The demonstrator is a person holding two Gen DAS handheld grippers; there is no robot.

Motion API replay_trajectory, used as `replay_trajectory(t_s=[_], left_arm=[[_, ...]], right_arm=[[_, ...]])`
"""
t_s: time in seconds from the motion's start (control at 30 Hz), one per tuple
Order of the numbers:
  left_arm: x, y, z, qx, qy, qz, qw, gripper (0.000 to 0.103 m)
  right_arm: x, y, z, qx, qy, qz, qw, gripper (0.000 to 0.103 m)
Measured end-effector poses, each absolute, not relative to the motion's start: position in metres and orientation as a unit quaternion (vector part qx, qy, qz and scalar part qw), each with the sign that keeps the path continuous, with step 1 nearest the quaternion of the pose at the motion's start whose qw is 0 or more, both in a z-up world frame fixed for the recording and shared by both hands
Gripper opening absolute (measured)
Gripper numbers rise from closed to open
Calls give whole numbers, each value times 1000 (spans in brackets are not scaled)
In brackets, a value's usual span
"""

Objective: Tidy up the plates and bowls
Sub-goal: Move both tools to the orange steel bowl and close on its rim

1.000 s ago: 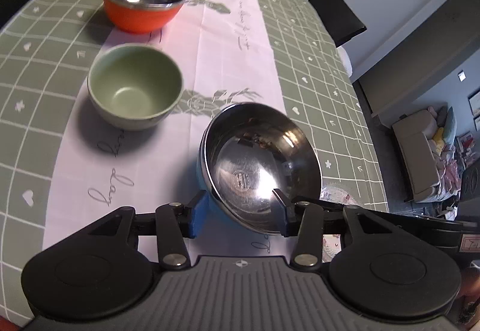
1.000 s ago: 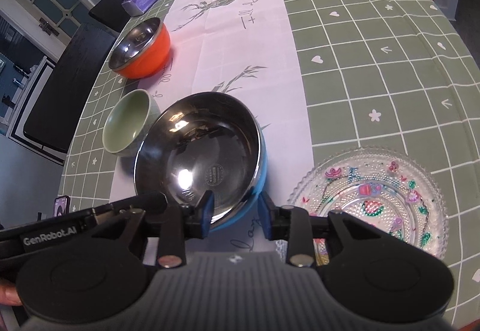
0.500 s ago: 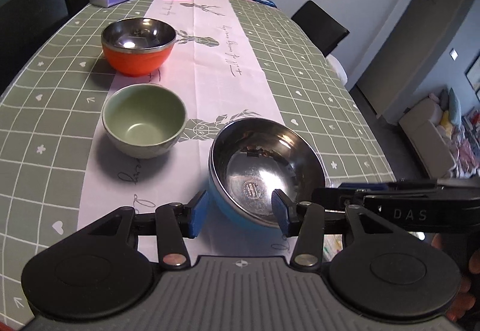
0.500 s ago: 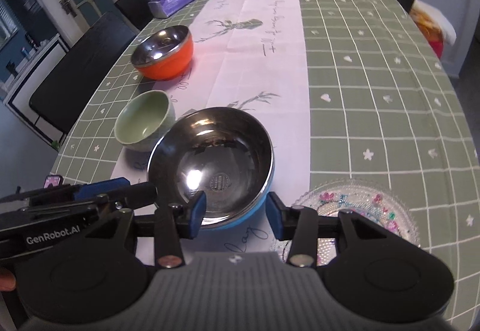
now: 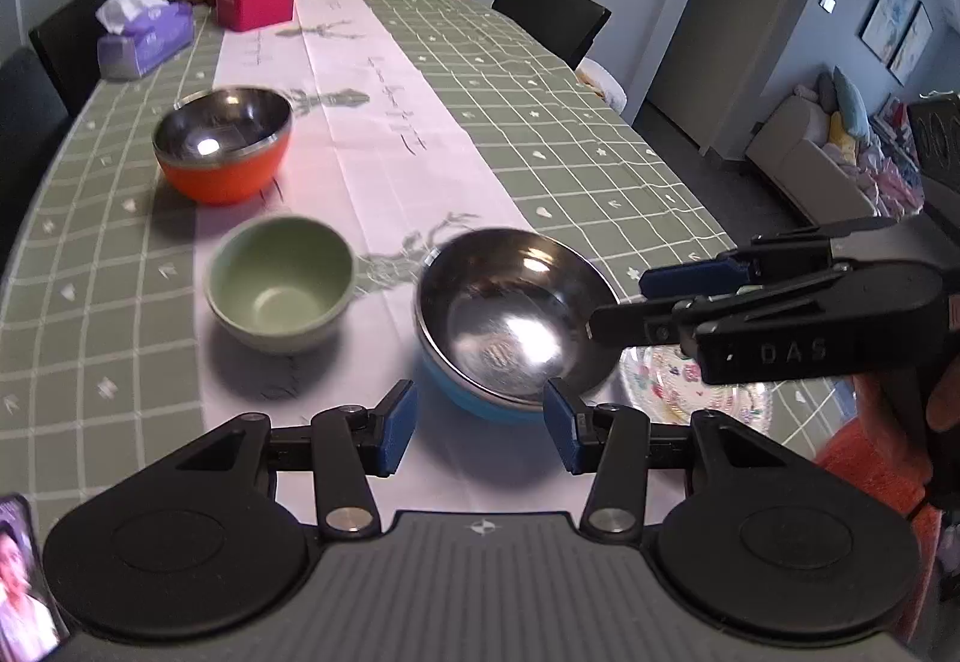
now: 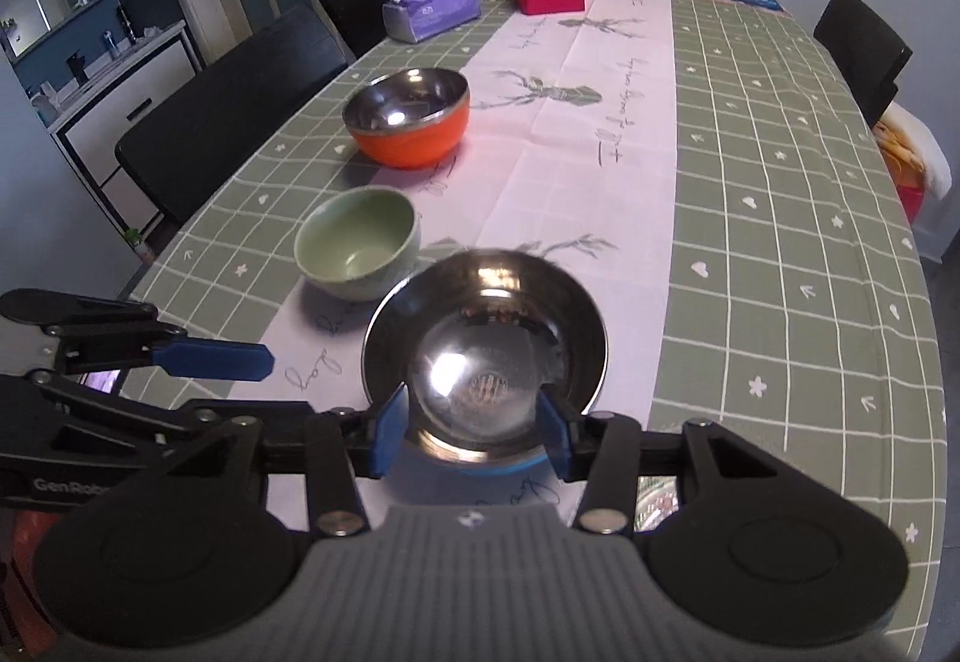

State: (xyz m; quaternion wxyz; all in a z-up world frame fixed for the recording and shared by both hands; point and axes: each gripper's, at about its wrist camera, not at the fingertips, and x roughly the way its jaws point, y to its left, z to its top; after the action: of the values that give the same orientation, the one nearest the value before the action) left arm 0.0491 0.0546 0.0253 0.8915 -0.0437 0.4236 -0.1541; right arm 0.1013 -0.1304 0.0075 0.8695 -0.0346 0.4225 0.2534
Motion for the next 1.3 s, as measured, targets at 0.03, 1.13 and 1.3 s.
replay_trajectory(t_s=[0.03,1.13,1.3], left_arm=[[52,60,29,-36,419,-155,894,55],[230,220,27,-96,423,-27,901,55],[255,230,6,-132,428,-13,894,55]], right_arm=[[104,-129,10,-32,419,252,872,50],[298,14,-3,49,507,203,836,42],[321,21,-13,82,510,188,835,34]])
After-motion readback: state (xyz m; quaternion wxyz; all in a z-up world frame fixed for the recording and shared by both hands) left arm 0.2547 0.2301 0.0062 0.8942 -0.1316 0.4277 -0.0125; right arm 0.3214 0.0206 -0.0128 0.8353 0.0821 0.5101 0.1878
